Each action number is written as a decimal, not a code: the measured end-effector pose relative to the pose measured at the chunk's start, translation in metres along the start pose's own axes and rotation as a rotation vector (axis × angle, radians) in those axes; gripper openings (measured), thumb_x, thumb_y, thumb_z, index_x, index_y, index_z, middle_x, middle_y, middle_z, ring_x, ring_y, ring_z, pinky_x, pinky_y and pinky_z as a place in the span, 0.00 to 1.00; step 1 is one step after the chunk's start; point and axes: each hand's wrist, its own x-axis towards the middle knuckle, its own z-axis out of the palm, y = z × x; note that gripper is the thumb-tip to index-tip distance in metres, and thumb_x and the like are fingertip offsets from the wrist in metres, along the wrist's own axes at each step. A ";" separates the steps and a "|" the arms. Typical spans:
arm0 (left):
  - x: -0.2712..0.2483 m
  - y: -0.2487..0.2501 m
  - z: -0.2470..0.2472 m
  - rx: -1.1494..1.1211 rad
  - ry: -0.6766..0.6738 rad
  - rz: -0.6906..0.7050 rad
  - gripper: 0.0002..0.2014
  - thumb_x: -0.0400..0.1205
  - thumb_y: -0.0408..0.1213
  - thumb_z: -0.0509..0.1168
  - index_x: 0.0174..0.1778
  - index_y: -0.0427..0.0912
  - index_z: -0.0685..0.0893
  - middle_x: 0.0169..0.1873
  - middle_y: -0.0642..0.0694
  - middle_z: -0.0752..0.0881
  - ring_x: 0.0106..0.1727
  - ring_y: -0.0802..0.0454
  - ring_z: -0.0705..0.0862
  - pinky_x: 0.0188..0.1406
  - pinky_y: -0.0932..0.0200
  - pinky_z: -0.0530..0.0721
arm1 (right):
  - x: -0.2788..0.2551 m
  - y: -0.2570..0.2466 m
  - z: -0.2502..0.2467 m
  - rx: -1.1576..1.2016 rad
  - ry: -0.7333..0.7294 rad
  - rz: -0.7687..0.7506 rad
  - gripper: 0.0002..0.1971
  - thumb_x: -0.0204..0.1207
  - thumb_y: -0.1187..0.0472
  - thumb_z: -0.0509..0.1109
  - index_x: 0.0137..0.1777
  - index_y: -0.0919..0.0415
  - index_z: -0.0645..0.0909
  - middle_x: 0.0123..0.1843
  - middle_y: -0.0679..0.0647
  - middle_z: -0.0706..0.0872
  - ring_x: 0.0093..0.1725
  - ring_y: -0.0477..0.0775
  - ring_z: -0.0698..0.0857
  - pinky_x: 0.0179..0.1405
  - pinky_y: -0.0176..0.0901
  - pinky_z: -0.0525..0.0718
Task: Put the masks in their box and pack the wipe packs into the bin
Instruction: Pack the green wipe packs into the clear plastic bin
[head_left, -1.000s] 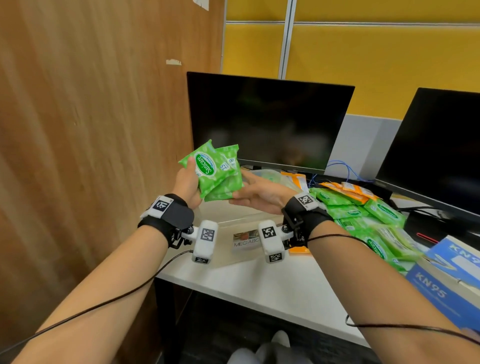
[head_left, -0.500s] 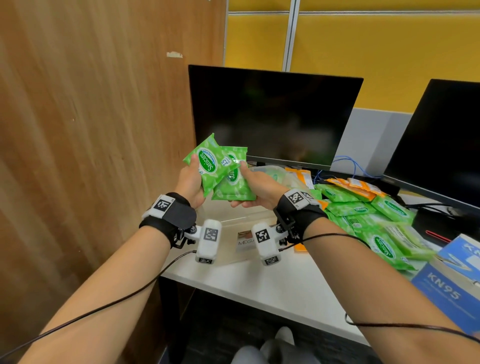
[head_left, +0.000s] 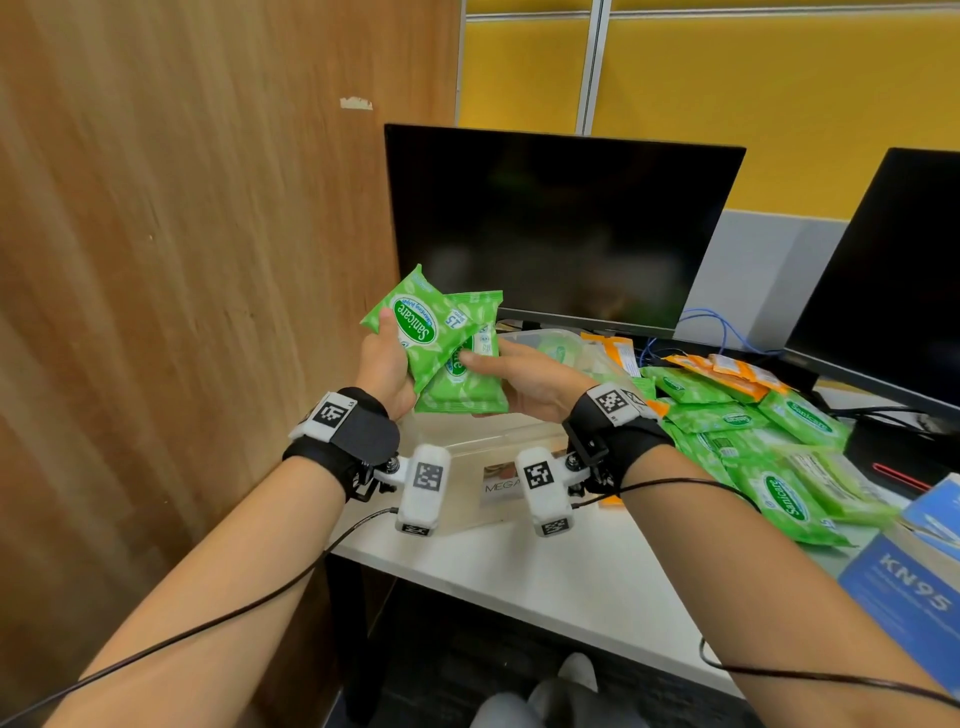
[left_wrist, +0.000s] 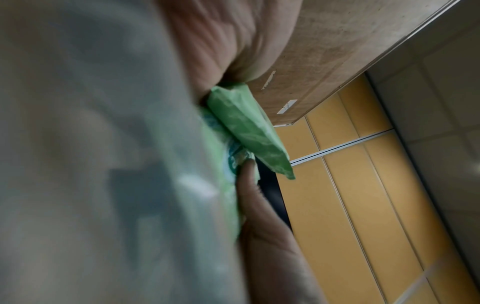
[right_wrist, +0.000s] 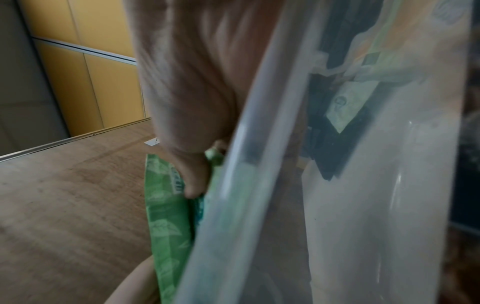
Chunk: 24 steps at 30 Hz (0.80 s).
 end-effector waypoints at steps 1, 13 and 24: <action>0.000 0.000 0.000 0.009 -0.007 0.002 0.23 0.90 0.47 0.48 0.67 0.32 0.76 0.60 0.34 0.85 0.54 0.40 0.87 0.55 0.40 0.85 | 0.000 0.001 0.000 0.004 0.018 0.002 0.15 0.85 0.62 0.62 0.70 0.57 0.74 0.56 0.52 0.87 0.48 0.49 0.88 0.39 0.41 0.89; 0.007 -0.004 -0.003 -0.045 0.036 0.058 0.24 0.89 0.48 0.49 0.72 0.33 0.71 0.63 0.35 0.84 0.60 0.40 0.86 0.50 0.45 0.87 | 0.000 0.005 -0.002 -0.046 -0.151 0.032 0.33 0.74 0.88 0.59 0.77 0.68 0.65 0.64 0.59 0.82 0.57 0.54 0.85 0.58 0.42 0.85; 0.013 -0.005 -0.007 -0.101 0.121 0.102 0.24 0.89 0.50 0.49 0.72 0.35 0.70 0.60 0.36 0.85 0.53 0.43 0.88 0.42 0.47 0.90 | 0.014 0.006 -0.012 -0.858 0.069 0.409 0.30 0.78 0.36 0.62 0.63 0.63 0.81 0.58 0.51 0.87 0.56 0.53 0.87 0.66 0.51 0.82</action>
